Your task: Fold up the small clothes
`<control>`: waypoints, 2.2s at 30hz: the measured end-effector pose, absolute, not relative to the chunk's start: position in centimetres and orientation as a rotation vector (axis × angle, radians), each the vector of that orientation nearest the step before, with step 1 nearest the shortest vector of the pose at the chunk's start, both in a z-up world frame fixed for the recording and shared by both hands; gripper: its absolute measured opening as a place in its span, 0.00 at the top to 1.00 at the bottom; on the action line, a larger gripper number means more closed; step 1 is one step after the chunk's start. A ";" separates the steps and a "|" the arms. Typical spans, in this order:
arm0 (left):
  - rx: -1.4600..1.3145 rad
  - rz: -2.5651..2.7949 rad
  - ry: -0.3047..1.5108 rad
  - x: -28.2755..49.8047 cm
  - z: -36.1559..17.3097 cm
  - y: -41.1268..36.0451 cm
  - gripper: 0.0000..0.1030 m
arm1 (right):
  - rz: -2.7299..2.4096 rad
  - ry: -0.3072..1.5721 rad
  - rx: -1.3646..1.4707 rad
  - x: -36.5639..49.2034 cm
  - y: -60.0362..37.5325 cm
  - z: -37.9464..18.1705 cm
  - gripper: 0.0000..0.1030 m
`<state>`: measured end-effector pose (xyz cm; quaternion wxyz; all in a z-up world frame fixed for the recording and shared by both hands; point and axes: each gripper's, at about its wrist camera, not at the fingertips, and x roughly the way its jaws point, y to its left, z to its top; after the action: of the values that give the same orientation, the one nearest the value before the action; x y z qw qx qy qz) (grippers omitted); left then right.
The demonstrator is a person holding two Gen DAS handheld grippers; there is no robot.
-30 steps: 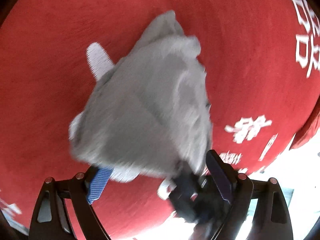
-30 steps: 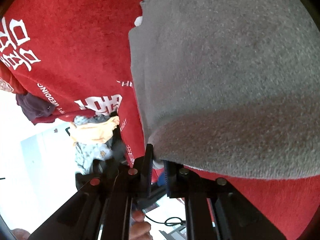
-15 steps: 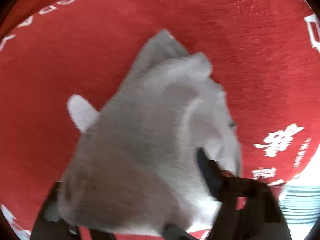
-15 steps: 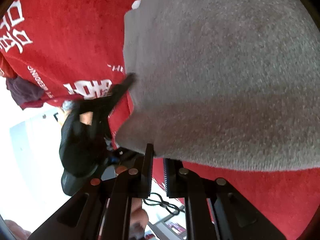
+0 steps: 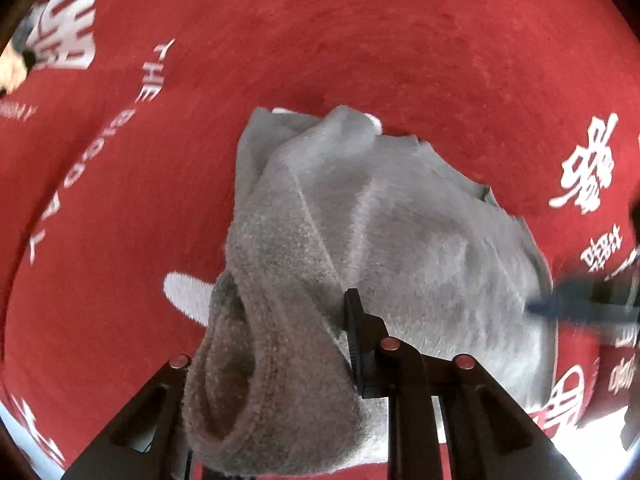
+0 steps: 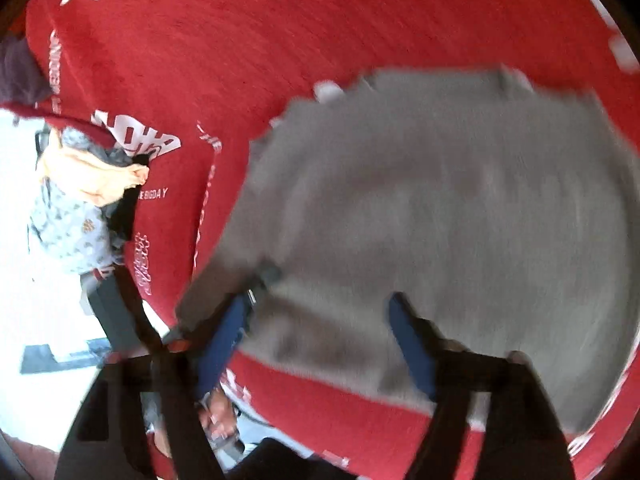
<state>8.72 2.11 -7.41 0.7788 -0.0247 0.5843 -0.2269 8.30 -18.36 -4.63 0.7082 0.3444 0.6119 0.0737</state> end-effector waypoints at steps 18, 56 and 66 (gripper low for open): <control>0.233 -0.600 1.116 6.2 -6.5 1.1 0.77 | 0.403 1.954 0.114 24.3 -2.6 -11.5 0.22; 0.223 -1.097 0.972 -0.7 5.6 -12.3 0.77 | 0.347 1.160 0.987 5.4 -29.6 0.3 0.88; 0.365 -1.218 1.093 -7.4 -0.6 -22.1 0.77 | 0.125 1.067 1.185 -6.0 -40.3 -7.1 0.87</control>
<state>-7.40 -22.12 -0.64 0.6687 0.1618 0.4846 -0.5403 -5.97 -40.27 -7.14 0.6970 0.5314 0.4782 0.0559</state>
